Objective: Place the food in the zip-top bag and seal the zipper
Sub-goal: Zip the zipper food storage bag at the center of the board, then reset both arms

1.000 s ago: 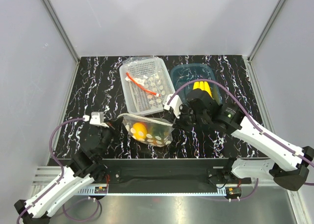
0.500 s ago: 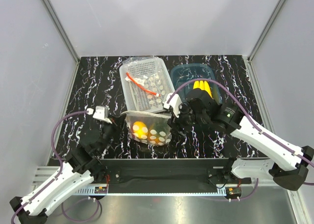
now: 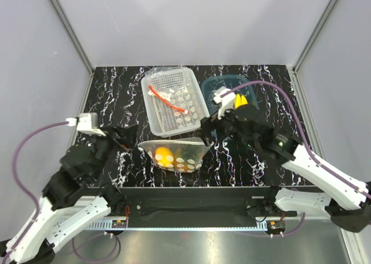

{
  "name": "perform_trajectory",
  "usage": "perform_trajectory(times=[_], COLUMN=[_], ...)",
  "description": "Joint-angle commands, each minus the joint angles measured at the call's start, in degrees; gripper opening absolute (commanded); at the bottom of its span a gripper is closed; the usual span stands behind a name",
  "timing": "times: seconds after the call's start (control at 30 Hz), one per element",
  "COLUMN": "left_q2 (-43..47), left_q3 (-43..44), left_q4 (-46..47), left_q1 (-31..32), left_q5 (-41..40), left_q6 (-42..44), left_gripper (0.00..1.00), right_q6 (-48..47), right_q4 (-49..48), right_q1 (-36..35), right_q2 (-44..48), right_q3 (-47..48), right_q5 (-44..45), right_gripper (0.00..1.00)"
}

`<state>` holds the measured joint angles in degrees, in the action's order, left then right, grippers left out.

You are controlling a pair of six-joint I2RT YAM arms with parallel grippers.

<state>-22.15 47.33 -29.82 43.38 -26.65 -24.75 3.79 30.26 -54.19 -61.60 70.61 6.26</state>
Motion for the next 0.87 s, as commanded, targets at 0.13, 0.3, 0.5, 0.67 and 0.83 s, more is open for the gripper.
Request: perform_trajectory(times=[0.13,0.3,0.5,0.67,0.83], left_q2=[1.0,7.6,15.5,17.9,18.0], left_q3=[10.5,8.9,3.1,1.9,1.8], left_q4=[-18.7,-22.0,-18.9,-17.6,-17.8], left_q1=[-0.3,-0.3,-0.3,-0.3,-0.3], left_q5=[-5.5,-9.4,-11.1,-11.2,-10.8], left_q6=[-0.4,2.1,4.4,4.0,4.0], left_gripper=[0.99,0.99,0.99,0.99,0.99], right_q6=[16.1,17.0,18.3,18.6,17.8], right_q4=[-9.7,-5.4,-1.8,0.4,0.7], right_q1=[0.2,0.2,0.2,0.2,0.1], right_q2=[14.7,23.0,27.4,27.9,28.4], right_q3=[-10.1,-12.6,-15.8,-17.0,-17.3], right_q5=[16.1,19.6,21.7,22.7,23.1], right_gripper=[0.95,0.96,0.96,0.96,0.98])
